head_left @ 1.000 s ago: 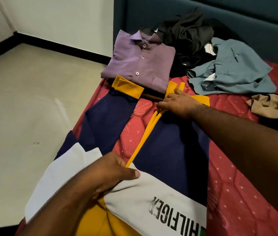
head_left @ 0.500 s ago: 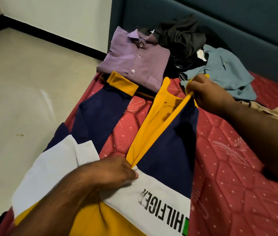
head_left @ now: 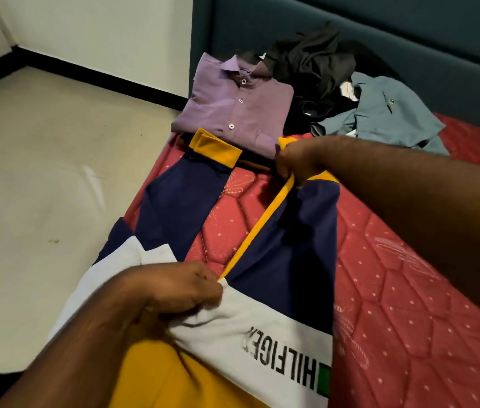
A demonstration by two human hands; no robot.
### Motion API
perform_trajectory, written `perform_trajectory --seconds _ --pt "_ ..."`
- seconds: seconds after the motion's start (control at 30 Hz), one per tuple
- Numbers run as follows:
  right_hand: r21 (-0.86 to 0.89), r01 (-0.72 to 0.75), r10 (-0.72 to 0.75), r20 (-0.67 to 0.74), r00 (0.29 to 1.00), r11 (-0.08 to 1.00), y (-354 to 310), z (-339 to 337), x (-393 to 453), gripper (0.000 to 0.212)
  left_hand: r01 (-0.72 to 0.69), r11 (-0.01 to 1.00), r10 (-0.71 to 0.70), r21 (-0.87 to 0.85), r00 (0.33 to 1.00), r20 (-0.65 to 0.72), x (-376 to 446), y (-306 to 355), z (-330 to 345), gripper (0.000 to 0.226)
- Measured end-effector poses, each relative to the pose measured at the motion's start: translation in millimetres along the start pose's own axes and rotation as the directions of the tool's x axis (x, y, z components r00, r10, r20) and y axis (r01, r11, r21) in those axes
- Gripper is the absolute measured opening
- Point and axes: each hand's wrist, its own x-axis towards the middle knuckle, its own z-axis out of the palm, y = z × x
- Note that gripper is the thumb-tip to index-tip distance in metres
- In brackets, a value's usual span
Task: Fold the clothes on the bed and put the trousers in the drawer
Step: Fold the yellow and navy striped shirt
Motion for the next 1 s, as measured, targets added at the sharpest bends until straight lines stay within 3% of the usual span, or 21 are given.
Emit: perform_trajectory --seconds 0.13,0.2,0.33,0.5,0.6,0.7,0.73,0.77,0.83,0.87,0.9,0.93,0.97,1.0 --pt "0.160 -0.146 0.141 0.042 0.989 0.976 36.2 16.5 -67.9 0.029 0.055 0.996 -0.056 0.072 0.998 0.010 -4.6 -3.8 -13.8 0.018" --pt "0.241 -0.192 0.190 0.033 0.981 0.951 46.4 23.4 -98.0 0.037 0.047 0.988 -0.048 0.147 0.999 0.005 -4.3 -2.1 -16.5 0.023" --pt "0.321 -0.385 0.365 0.123 0.923 0.865 48.2 44.5 -184.4 0.027 -0.061 0.982 0.061 0.179 0.998 0.009 -23.7 23.1 1.8 0.030" --pt "0.381 -0.555 0.506 0.230 0.831 0.739 59.4 53.6 -267.0 0.024 -0.216 0.974 0.209 0.067 0.973 0.099 -35.9 51.8 19.0 0.020" --pt "0.307 -0.607 0.546 0.266 0.794 0.733 60.3 42.7 -284.8 0.029 -0.252 0.967 0.255 -0.038 0.961 0.110 -31.2 65.1 19.5 0.024" --pt "0.258 -0.641 0.613 0.188 0.767 0.723 56.1 43.0 -255.2 0.017 -0.284 0.953 0.292 -0.106 0.954 0.064 -11.2 65.7 18.1 0.037" --pt "0.269 -0.636 0.629 0.122 0.768 0.724 57.0 51.0 -230.3 0.011 -0.293 0.949 0.295 -0.120 0.955 0.001 3.6 62.3 16.5 0.043" --pt "0.298 -0.617 0.632 0.056 0.773 0.729 57.7 62.3 -205.8 0.017 -0.306 0.945 0.296 -0.116 0.950 -0.095 15.5 57.0 17.5 0.048" --pt "0.414 -0.533 0.599 -0.037 0.800 0.738 59.6 95.2 -141.5 0.055 -0.302 0.947 0.320 0.106 0.869 -0.378 45.6 43.6 25.0 0.053" --pt "0.475 -0.491 0.585 -0.064 0.809 0.731 54.2 111.5 -122.7 0.067 -0.267 0.911 0.401 0.313 0.748 -0.529 50.5 39.0 37.2 0.047" --pt "0.534 -0.451 0.567 -0.066 0.821 0.715 49.0 130.2 -98.2 0.069 -0.245 0.844 0.516 0.477 0.613 -0.598 54.7 36.0 54.0 0.037" --pt "0.594 -0.429 0.580 -0.078 0.811 0.680 40.8 146.8 -82.4 0.064 -0.282 0.785 0.606 0.552 0.538 -0.586 49.7 38.2 76.0 0.026" --pt "0.638 -0.413 0.604 -0.104 0.790 0.650 34.1 163.5 -72.5 0.057 -0.324 0.752 0.640 0.575 0.567 -0.518 41.3 44.1 98.5 0.018" --pt "0.680 -0.402 0.640 -0.129 0.758 0.613 27.7 181.4 -66.9 0.051 -0.329 0.744 0.621 0.581 0.660 -0.422 36.8 49.1 119.5 0.021"
